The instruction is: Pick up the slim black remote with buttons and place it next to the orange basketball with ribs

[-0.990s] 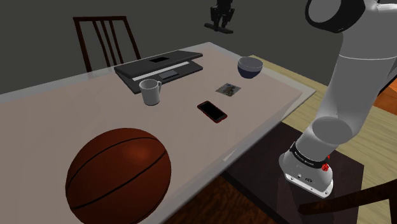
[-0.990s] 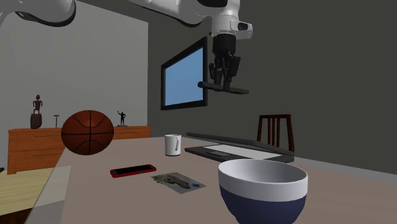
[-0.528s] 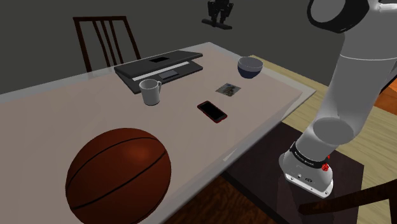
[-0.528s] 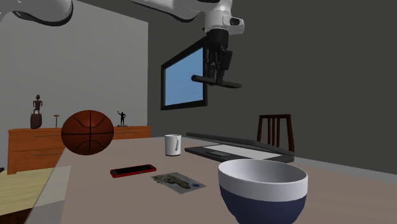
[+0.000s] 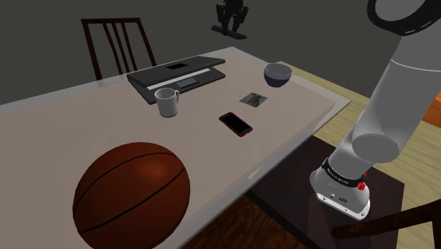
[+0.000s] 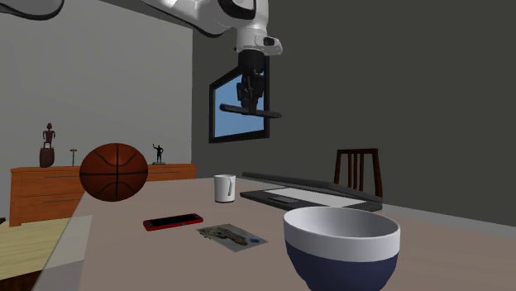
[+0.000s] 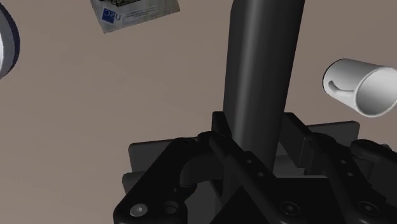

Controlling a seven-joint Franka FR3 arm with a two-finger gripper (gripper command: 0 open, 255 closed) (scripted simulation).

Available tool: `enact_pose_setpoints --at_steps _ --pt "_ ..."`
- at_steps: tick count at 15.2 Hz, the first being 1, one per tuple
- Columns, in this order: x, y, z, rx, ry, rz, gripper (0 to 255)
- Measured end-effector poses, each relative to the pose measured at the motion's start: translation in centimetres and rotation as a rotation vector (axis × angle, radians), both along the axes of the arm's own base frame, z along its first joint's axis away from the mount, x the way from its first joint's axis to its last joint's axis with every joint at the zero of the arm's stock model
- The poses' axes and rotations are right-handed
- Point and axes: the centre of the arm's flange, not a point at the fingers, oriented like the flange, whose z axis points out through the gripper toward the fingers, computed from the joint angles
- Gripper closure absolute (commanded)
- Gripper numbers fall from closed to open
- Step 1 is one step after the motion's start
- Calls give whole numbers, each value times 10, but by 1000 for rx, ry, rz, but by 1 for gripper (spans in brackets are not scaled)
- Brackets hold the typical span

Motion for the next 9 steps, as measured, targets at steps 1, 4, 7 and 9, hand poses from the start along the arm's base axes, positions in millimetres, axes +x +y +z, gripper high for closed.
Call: enact_pose_setpoints --at_steps 1,4,7,9 --pt "-2 11 1 0 0 0 255" --pt "-12 48 -1 0 0 0 255" --pt "-16 88 1 0 0 0 255" --pt "-23 118 1 0 0 0 255"
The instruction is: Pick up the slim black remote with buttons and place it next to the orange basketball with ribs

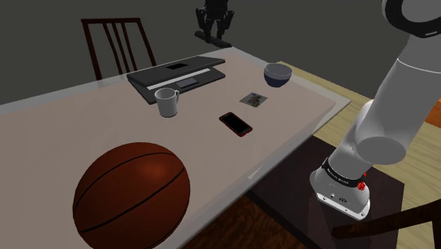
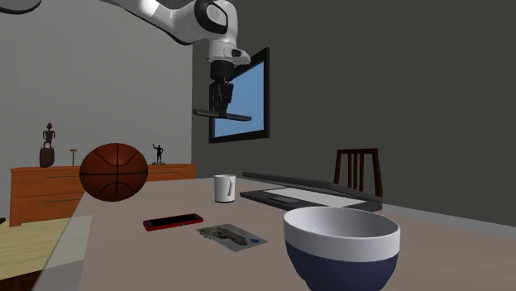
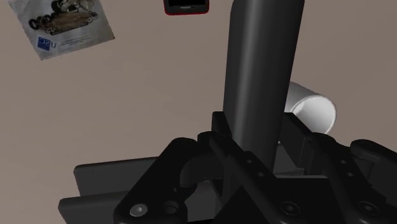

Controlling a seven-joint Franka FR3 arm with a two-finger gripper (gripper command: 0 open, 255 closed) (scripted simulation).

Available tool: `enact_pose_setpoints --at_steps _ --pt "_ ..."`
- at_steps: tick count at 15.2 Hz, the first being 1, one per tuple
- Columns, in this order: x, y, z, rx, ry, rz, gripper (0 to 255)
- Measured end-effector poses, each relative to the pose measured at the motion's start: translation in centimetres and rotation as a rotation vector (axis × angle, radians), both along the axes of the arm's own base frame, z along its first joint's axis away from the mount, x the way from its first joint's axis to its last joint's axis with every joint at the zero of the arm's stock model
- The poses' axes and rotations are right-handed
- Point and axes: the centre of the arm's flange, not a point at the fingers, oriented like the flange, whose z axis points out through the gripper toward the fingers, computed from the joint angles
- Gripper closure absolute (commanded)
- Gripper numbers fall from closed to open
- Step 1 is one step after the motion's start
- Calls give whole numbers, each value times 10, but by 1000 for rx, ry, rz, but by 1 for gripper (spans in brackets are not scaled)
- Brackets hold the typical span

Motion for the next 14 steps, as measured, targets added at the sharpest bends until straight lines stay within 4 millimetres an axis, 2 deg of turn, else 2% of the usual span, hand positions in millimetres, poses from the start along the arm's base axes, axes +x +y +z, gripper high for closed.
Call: enact_pose_setpoints --at_steps 14 --pt "-34 177 0 0 -1 0 255"
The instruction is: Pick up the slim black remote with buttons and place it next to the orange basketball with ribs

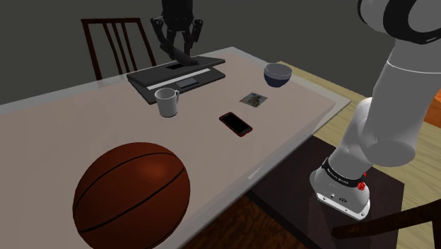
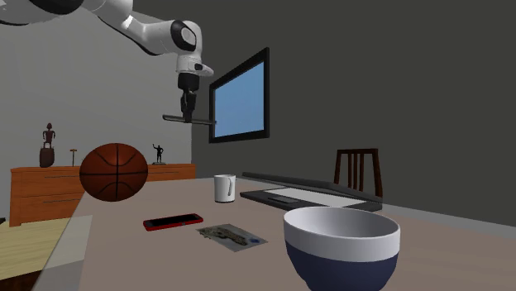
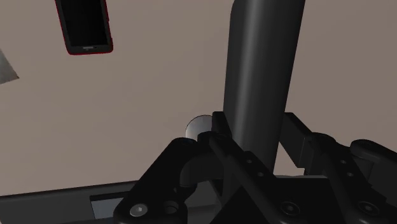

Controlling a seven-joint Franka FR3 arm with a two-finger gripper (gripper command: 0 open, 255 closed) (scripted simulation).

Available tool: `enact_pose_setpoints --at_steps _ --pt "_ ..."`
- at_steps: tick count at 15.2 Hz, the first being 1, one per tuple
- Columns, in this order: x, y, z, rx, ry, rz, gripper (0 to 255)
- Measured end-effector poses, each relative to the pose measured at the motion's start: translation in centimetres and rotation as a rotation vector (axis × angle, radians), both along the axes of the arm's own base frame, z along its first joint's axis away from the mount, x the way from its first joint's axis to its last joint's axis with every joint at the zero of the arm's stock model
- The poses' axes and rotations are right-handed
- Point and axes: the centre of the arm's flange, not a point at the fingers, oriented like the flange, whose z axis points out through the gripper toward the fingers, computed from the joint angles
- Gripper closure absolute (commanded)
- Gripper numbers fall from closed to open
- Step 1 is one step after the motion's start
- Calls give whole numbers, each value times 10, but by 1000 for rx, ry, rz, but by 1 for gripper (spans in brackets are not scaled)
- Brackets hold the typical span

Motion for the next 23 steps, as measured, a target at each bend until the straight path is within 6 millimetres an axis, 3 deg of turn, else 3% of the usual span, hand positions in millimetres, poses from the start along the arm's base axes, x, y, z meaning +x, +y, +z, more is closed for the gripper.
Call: enact_pose_setpoints --at_steps 3,5,23 --pt "-8 43 0 0 0 1 255" --pt "-9 54 -7 0 1 0 255" --pt "-9 57 -102 0 1 -1 255"
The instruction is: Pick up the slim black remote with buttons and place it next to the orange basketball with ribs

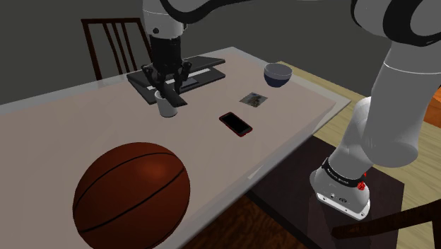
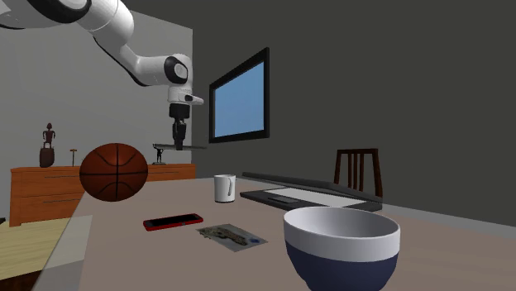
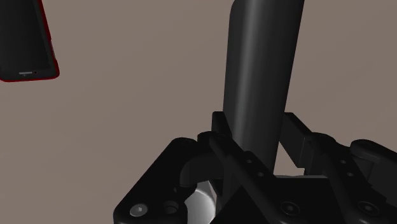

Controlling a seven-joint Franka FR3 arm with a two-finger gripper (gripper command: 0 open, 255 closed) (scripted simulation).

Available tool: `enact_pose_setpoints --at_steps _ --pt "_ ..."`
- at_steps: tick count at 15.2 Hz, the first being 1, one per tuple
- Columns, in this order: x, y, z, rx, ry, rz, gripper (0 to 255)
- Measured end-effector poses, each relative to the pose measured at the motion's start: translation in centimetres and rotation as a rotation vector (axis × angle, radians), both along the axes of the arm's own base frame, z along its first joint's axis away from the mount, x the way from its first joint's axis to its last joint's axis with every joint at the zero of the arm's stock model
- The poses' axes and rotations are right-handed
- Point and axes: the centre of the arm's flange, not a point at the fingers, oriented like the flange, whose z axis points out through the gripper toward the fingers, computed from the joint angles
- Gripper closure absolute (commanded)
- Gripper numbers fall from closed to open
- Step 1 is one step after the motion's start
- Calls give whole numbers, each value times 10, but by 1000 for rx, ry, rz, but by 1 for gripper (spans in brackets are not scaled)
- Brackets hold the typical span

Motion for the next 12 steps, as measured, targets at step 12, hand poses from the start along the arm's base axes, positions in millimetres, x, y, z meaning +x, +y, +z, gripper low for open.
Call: enact_pose_setpoints --at_steps 12 --pt "-1 -1 -63 0 0 0 255"
